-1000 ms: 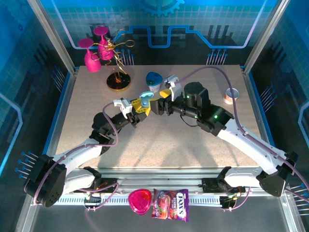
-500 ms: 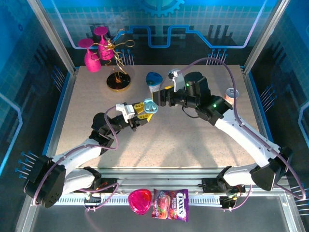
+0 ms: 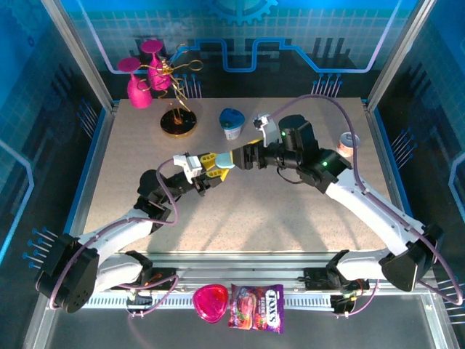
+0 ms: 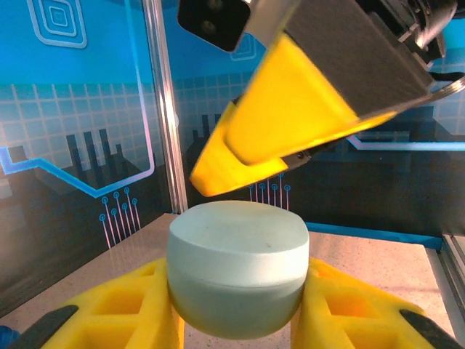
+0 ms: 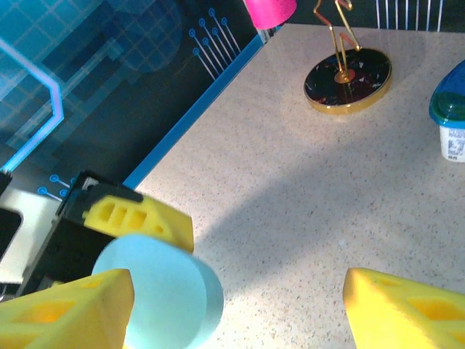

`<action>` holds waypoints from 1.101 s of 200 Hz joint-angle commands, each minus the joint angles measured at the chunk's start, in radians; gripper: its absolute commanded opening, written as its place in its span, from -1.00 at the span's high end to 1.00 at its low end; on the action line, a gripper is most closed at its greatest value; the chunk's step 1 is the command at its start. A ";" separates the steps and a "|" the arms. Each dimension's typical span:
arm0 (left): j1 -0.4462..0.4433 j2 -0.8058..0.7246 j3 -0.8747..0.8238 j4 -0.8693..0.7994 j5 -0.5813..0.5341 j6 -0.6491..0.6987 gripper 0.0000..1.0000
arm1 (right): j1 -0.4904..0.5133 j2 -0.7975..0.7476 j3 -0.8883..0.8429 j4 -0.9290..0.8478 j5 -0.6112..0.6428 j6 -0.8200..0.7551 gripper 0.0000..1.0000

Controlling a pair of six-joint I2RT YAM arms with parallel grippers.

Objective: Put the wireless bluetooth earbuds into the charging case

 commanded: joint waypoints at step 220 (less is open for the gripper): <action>-0.015 0.003 0.041 0.059 0.013 0.002 -0.04 | -0.063 0.042 -0.343 0.821 -0.439 0.762 0.36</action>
